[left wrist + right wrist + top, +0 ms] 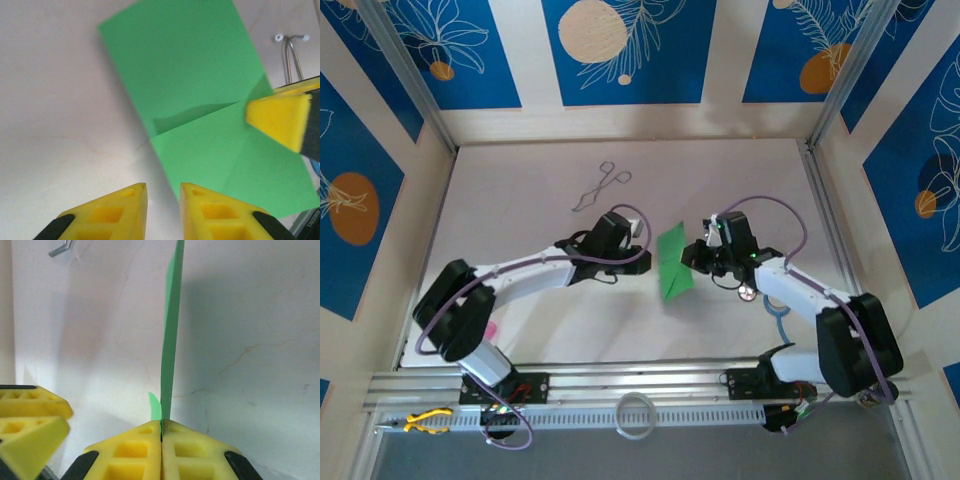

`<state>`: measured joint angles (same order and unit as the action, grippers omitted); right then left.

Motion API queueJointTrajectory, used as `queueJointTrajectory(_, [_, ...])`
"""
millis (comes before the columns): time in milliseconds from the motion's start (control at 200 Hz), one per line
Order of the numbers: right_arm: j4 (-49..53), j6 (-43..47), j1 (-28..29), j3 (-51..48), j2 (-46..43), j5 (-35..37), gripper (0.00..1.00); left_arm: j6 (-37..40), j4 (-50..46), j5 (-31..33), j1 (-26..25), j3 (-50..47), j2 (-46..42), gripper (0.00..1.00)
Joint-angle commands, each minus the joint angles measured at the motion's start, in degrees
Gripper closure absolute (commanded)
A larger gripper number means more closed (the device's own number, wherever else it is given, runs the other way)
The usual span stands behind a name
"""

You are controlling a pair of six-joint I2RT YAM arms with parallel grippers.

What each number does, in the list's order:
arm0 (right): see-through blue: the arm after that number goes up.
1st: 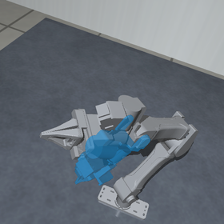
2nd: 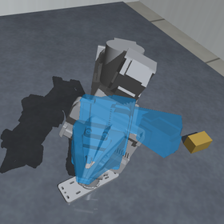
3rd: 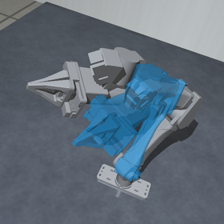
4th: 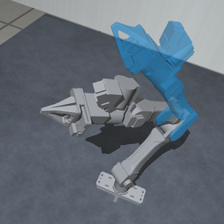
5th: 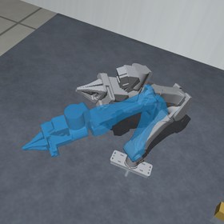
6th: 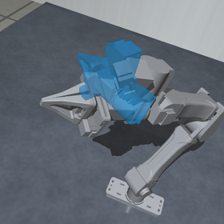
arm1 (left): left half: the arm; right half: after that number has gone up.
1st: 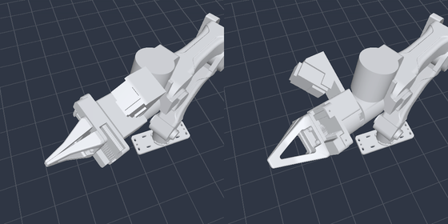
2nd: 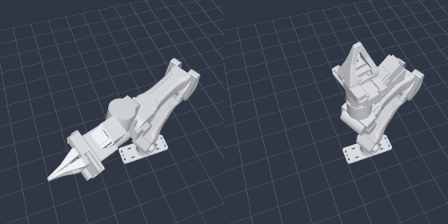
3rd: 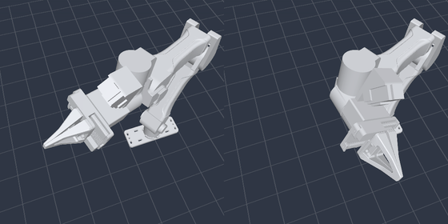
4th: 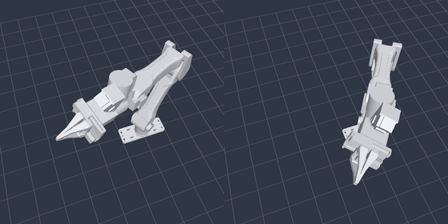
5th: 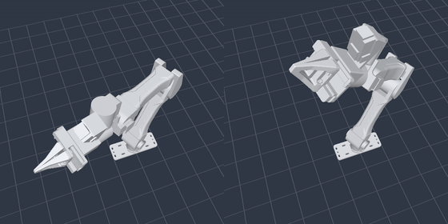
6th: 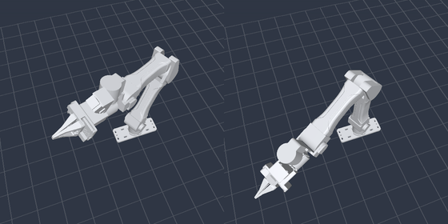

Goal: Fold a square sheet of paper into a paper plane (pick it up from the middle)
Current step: Turn over the paper at the center of the table.

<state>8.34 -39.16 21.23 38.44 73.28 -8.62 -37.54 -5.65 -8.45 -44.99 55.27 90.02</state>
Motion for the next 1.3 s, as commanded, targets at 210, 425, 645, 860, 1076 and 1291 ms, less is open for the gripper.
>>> queueJointTrajectory(210, [25.1, 11.7, 1.2, 12.0, -5.0, 16.6, 0.92, -1.6, 2.7, 13.0, 2.1, -7.4, -10.2, 0.71])
queueJointTrajectory(425, [30.5, 15.8, 4.8, 16.7, -4.7, 25.3, 0.92, -3.4, 2.6, 17.8, 2.9, -11.3, -15.8, 0.67])
queueJointTrajectory(645, [36.8, 15.6, 10.5, 22.3, 1.9, 40.4, 0.92, -4.5, 1.5, 21.8, 3.6, -14.8, -20.8, 0.63])
queueJointTrajectory(860, [43.1, 11.4, 17.4, 28.3, 12.0, 57.1, 0.94, -4.8, -1.1, 27.2, 4.0, -17.0, -26.2, 0.62])
queueJointTrajectory(1076, [47.5, 7.3, 24.3, 35.1, 25.2, 61.7, 0.96, -6.2, -3.1, 31.8, 4.2, -19.6, -32.8, 0.61])
queueJointTrajectory(1291, [49.0, 7.4, 31.1, 44.0, 39.4, 59.1, 0.95, -6.3, -6.4, 35.4, 4.2, -20.5, -37.3, 0.60])
